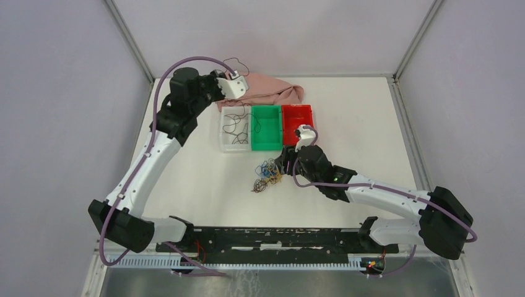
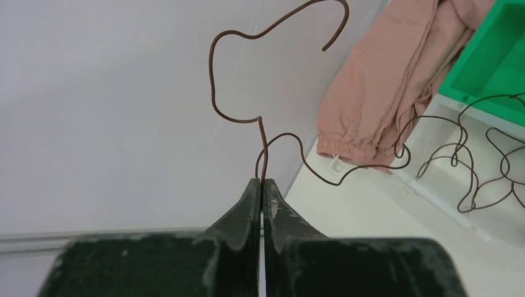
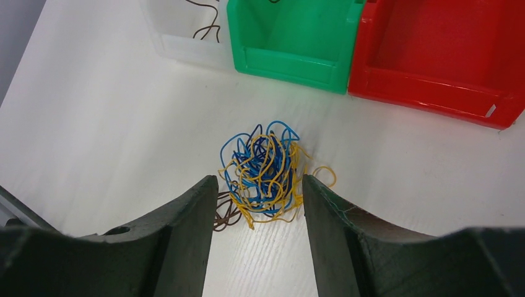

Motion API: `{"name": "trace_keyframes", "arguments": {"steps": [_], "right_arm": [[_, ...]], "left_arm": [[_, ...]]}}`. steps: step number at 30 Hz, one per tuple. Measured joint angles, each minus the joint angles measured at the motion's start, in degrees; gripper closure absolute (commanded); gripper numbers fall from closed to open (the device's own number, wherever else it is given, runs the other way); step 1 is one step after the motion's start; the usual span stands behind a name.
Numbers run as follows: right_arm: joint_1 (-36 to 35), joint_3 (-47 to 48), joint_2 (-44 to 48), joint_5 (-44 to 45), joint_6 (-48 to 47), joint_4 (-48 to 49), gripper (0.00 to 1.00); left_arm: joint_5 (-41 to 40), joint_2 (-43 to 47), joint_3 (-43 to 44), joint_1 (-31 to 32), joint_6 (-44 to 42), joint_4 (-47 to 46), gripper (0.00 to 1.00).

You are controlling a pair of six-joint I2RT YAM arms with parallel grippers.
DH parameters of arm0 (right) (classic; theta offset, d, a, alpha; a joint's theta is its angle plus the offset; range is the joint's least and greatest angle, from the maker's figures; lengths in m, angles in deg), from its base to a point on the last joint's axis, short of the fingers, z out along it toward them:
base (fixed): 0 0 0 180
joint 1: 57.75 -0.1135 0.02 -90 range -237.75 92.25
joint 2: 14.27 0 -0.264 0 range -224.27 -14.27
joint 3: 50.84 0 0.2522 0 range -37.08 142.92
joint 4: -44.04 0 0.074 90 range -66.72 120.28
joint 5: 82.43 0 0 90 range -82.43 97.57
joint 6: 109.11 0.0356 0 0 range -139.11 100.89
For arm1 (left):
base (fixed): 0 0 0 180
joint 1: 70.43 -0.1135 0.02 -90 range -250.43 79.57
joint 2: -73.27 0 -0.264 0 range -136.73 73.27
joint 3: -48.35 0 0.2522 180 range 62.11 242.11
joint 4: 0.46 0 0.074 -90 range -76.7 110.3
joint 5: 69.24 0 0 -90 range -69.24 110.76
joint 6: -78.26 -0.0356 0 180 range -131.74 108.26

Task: Untangle the cables
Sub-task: Untie the cable, then place the cable in the bin.

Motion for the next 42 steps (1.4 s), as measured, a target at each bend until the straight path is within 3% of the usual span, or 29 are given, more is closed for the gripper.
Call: {"name": "trace_keyframes", "arguments": {"steps": [12,18,34,42], "right_arm": [[0.5,-0.46,-0.04,-1.11,1.2,0.39,0.42],[0.52,-0.55,-0.04,-1.4,1.57,0.48,0.42],[0.92,-1.86,0.04,-1.49,1.62,0.81,0.43],[1.27,-1.86,0.87,-1.49,1.62,0.81,0.43]], "left_arm": [[5.31,0.26,5.44,0.0,7.32,-11.67,0.97],[5.44,0.81,5.42,0.0,9.33,-13.25,0.97],[5.01,1.49,-10.8,0.0,9.81,-14.67,0.97],[5.49,1.49,-10.84,0.0,15.54,-11.19,0.97]]}}
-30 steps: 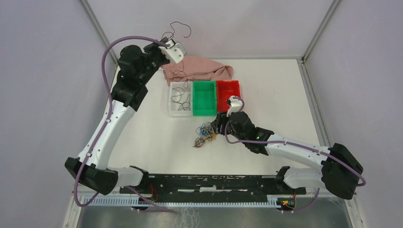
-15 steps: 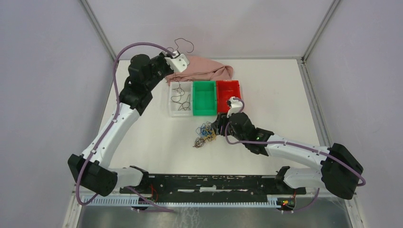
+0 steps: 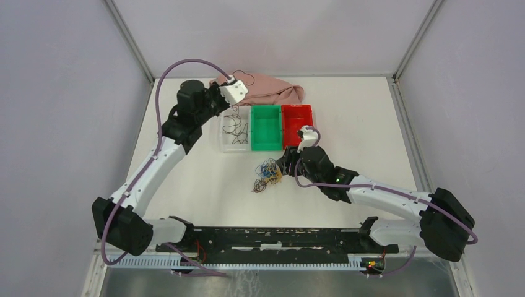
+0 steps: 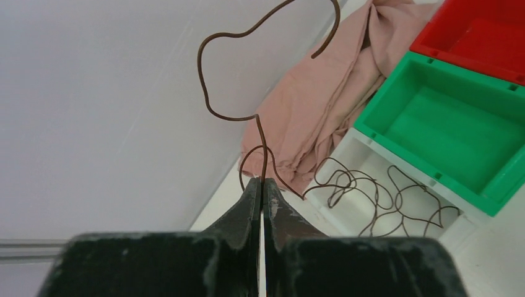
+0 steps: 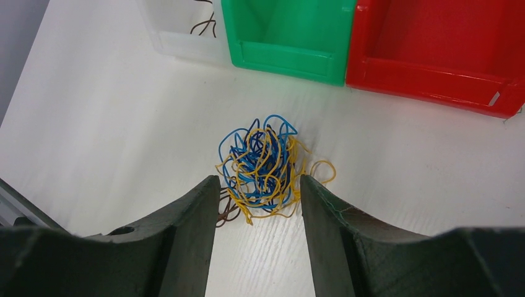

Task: Untangle the cables
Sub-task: Place the cable in the bin.

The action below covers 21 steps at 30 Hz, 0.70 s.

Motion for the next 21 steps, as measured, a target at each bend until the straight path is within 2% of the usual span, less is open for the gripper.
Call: {"name": "trace_keyframes", "arguments": {"steps": [8,21], "right_arm": [[0.31,0.0,0.63,0.0,0.0,-0.37,0.43],[1.84,0.0,0.87,-0.02,0.0,-0.61,0.44]], "left_arm": [[0.11,-0.76,-3.39,0.0,3.48,3.67,0.97],[-2.56,-13.42,-5.53,0.0,7.56,5.42,0.97]]}}
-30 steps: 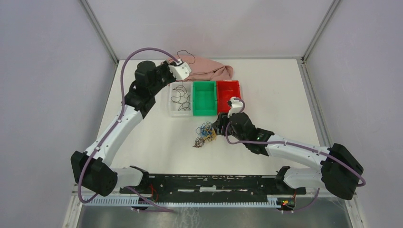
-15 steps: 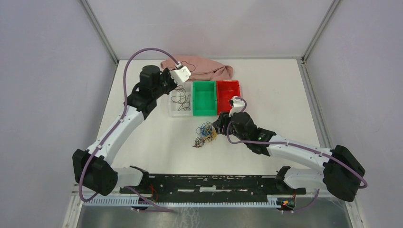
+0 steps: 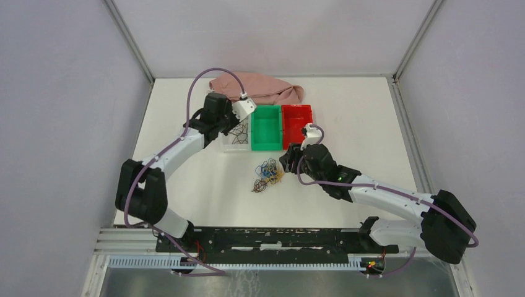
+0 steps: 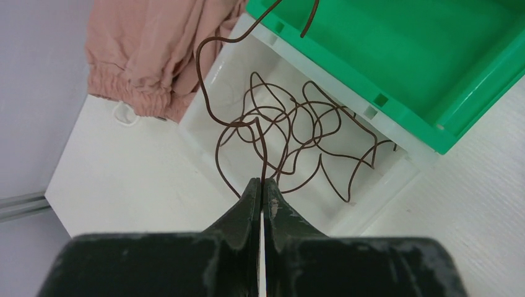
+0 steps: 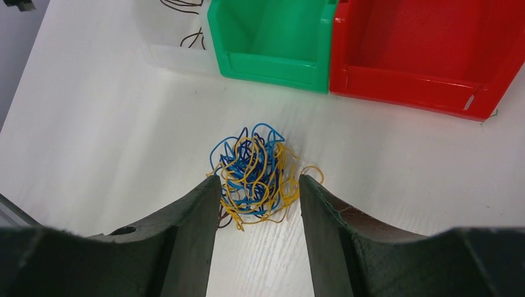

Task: Untangle the cables
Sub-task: Place the cable in the bin.

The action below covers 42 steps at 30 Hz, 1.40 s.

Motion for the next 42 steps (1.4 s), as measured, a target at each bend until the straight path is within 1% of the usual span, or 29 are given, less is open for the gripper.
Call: {"name": "trace_keyframes", "arguments": {"steps": [9,18,28,29,31,32,34,35,37,38,42], "right_arm": [[2.14,0.0,-0.2,-1.2,0.02,-0.04,0.44],[4.46,0.0,-0.55,-2.91,0.31,-0.31,0.45],[4.87,0.0,-1.03,-3.78,0.63,-0.28,0.46],[4.87,0.0,-1.16,-3.87,0.66,-0.33,0.46],[4.92,0.0,-1.27,-3.89,0.66,-0.31,0.46],[4.92,0.0,-1.27,-3.89,0.68,-0.31,0.46],[4.92,0.0,-1.27,-3.89,0.68,-0.28,0.46],[4.96,0.0,-1.27,-3.89,0.68,-0.28,0.46],[4.96,0.0,-1.27,-3.89,0.68,-0.26,0.46],[4.96,0.0,-1.27,-3.89,0.68,-0.28,0.46],[4.98,0.0,-1.27,-3.89,0.68,-0.24,0.46]], "left_arm": [[-3.87,-8.07,-2.01,-0.17,0.04,-3.78,0.97],[-4.44,-11.37,-2.67,-0.26,-0.07,-5.92,0.97],[-4.17,-15.39,-2.99,-0.28,-0.07,-6.32,0.97],[-3.98,-15.58,-2.99,-0.33,-0.02,-6.43,0.91],[-3.41,-15.67,-2.97,-0.46,0.13,-6.34,0.71],[-2.93,-15.67,-2.91,-0.57,0.2,-6.21,0.63],[-1.09,-15.67,-1.86,-1.11,0.94,-4.74,0.5],[0.07,-15.67,-0.87,-1.53,1.29,-3.56,0.45],[2.6,-15.58,1.38,-2.54,2.19,-1.22,0.39],[3.93,-15.41,2.58,-3.1,2.6,0.0,0.37],[9.27,-12.94,6.43,-4.61,2.84,6.01,0.36]]}}
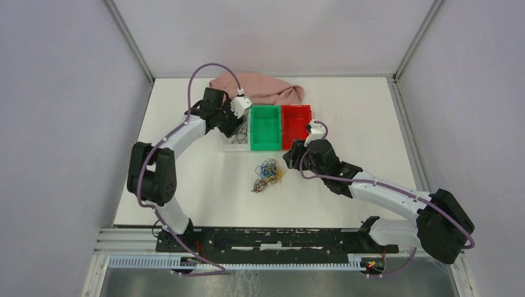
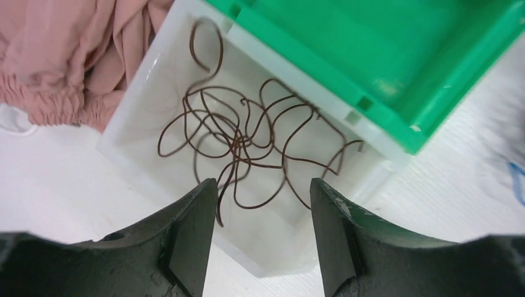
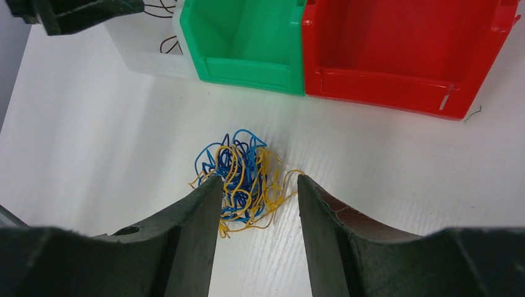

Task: Untangle the cables
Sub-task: Place the cable in the bin.

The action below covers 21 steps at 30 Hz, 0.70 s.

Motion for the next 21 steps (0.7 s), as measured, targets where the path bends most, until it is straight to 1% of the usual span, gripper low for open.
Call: {"name": "trace_keyframes", "arguments": {"steps": [2,4,6,8,10,12,16,21], "right_arm": [[0.09,0.0,0.0,0.0,0.02,0.0,0.46],[0.15,0.0,0.0,-0.02,0.17,0.0,0.46],[0.24,0.0,0.0,-0.04,0.24,0.02,0.46],[0.24,-0.02,0.0,-0.04,0.33,0.02,0.46],[0.24,-0.04,0.0,-0.04,0.35,0.02,0.46],[0.24,-0.11,0.0,-0.02,0.37,-0.02,0.46],[0.24,-0.13,0.0,-0.02,0.35,-0.02,0.46],[0.24,-0.2,0.0,0.0,0.35,0.02,0.46]], "left_arm": [[3.13,1.42,2.27,-0.22,0.0,3.45,0.36],[6.12,2.34,4.59,-0.15,0.0,6.12,0.4],[7.89,2.71,6.19,-0.09,0.02,7.5,0.44],[9.09,2.73,7.06,0.0,0.57,7.78,0.45],[9.29,2.71,7.34,0.0,1.01,7.65,0.46],[9.35,2.19,8.07,0.0,1.46,7.43,0.5],[8.83,-1.88,11.74,0.0,2.34,5.66,0.62],[3.72,-6.08,11.63,0.0,1.01,4.09,0.75]]}}
